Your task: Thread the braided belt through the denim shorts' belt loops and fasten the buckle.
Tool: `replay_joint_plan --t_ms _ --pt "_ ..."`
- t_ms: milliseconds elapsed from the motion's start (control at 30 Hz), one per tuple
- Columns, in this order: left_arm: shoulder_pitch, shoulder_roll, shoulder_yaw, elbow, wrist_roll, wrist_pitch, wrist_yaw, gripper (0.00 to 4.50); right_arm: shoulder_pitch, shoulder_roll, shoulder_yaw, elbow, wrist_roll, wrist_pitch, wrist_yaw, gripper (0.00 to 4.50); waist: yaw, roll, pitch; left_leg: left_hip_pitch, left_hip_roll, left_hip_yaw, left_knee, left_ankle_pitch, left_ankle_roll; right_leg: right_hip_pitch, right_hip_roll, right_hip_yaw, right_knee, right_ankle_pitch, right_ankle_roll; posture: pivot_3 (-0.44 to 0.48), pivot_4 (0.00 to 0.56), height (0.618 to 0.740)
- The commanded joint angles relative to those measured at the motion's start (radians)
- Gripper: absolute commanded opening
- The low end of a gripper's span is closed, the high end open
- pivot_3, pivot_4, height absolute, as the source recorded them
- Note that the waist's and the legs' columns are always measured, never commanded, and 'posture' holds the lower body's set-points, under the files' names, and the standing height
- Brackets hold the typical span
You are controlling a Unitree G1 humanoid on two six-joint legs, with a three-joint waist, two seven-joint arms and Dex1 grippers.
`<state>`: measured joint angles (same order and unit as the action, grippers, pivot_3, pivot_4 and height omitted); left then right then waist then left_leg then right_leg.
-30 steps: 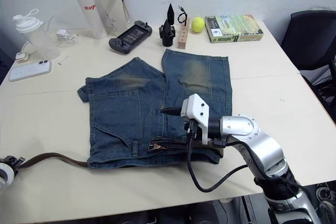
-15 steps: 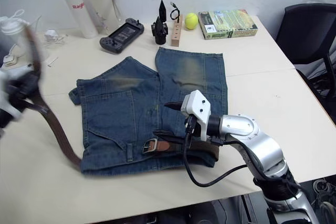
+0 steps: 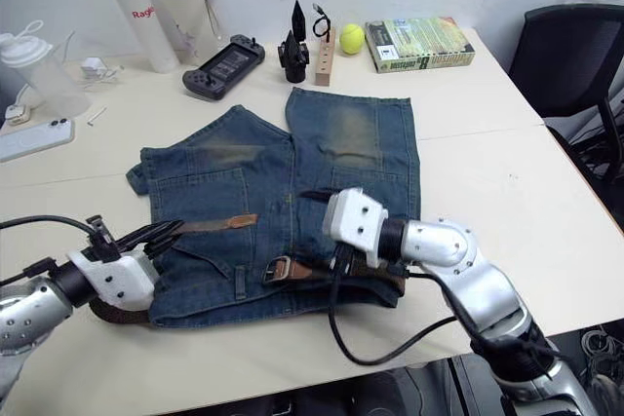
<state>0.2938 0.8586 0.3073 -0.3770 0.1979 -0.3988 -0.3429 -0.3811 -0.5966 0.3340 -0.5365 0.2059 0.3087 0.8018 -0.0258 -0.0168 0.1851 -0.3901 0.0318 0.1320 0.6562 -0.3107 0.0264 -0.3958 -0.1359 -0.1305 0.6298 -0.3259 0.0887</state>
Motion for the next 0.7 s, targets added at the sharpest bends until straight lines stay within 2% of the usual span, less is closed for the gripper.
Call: replay_joint_plan --t_ms 33,167,267,533,600,700 --pt "0.022 -0.045 0.035 -0.031 0.079 -0.077 0.039 0.22 -0.034 0.03 0.106 0.045 -0.204 -0.174 -0.046 4.5 -0.002 0.0 0.0 0.0 0.0 0.0 0.001 0.0 0.0 0.0 0.0 0.0 0.0 0.0 0.0 0.0 0.15 0.724" --pt "0.031 -0.089 0.024 -0.054 0.108 -0.088 0.031 0.22 -0.093 0.099 0.199 0.206 -0.467 -0.392 -0.194 4.5 -0.005 0.0 0.0 0.002 0.0 0.001 0.003 0.0 0.0 0.0 0.0 -0.001 0.005 0.0 0.0 0.0 0.15 0.724" --pt "0.024 -0.11 0.025 -0.066 0.114 -0.082 0.024 0.22 -0.126 0.143 0.223 0.308 -0.563 -0.52 -0.269 4.5 -0.001 -0.001 0.0 0.001 0.001 0.0 0.005 0.0 0.0 0.001 0.0 -0.001 0.008 0.0 0.0 0.0 0.15 0.724" --pt "0.009 -0.145 0.02 -0.087 0.126 -0.064 0.007 0.22 -0.133 0.198 0.208 0.396 -0.608 -0.602 -0.28 4.5 -0.003 -0.001 0.0 0.0 0.001 -0.003 0.007 0.0 0.0 0.003 -0.001 -0.001 0.008 0.0 0.0 0.0 0.15 0.724" --pt "0.01 -0.147 0.019 -0.088 0.131 -0.065 0.005 0.16 -0.13 0.203 0.201 0.399 -0.607 -0.608 -0.279 3.98 -0.003 -0.001 0.0 0.0 0.001 -0.003 0.007 0.0 0.0 0.003 0.0 -0.001 0.009 0.0 0.0 0.0 0.15 0.724" --pt "0.01 -0.15 0.021 -0.084 0.134 -0.068 0.002 0.16 -0.126 0.206 0.195 0.403 -0.6 -0.612 -0.271 2.78 -0.003 -0.001 0.0 0.0 0.001 -0.003 0.007 0.0 0.0 0.003 0.0 -0.001 0.009 0.0 0.0 0.0 0.15 0.724"
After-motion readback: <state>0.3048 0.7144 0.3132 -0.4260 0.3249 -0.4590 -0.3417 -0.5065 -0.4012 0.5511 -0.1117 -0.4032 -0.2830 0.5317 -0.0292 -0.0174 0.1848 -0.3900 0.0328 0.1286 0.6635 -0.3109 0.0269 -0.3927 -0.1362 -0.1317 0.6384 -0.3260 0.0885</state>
